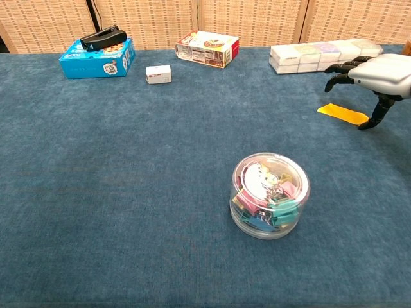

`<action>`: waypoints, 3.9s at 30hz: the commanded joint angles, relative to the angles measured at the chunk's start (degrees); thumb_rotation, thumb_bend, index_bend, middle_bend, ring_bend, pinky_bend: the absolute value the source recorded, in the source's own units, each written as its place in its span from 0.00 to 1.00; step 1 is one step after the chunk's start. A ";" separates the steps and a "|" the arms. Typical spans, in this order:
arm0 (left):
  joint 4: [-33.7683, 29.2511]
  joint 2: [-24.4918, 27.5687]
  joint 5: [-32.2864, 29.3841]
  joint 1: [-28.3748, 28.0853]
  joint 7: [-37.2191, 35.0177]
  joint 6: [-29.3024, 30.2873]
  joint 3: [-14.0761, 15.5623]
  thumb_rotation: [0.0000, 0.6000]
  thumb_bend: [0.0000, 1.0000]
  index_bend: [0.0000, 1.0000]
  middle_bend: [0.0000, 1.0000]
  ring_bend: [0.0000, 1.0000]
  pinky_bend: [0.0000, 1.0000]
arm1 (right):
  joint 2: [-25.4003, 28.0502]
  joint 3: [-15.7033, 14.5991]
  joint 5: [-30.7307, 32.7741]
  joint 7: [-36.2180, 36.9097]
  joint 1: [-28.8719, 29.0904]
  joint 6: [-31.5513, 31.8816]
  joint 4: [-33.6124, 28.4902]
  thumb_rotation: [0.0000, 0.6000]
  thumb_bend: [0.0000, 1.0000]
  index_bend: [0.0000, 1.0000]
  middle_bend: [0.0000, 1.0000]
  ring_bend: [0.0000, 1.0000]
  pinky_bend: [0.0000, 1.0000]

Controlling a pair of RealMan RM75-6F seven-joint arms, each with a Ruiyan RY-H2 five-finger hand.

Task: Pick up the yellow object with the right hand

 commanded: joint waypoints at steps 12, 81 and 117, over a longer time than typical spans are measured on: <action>-0.15 -0.37 -0.10 -0.03 0.93 -0.04 0.15 1.00 0.00 0.00 0.00 0.00 0.00 | -4.47 2.00 1.65 1.84 1.83 0.69 5.68 1.00 0.00 0.23 0.00 0.00 0.00; -0.25 0.40 0.67 0.02 -0.61 -0.27 0.34 1.00 0.00 0.00 0.00 0.00 0.00 | -2.41 -0.52 1.48 -0.31 3.46 -3.95 5.29 1.00 0.39 0.60 0.00 0.00 0.00; 1.33 1.48 1.55 -0.10 -4.58 -1.77 0.91 1.00 0.00 0.00 0.00 0.00 0.00 | -1.25 10.09 4.73 -6.11 8.17 13.73 -6.52 1.00 0.42 0.61 0.00 0.00 0.00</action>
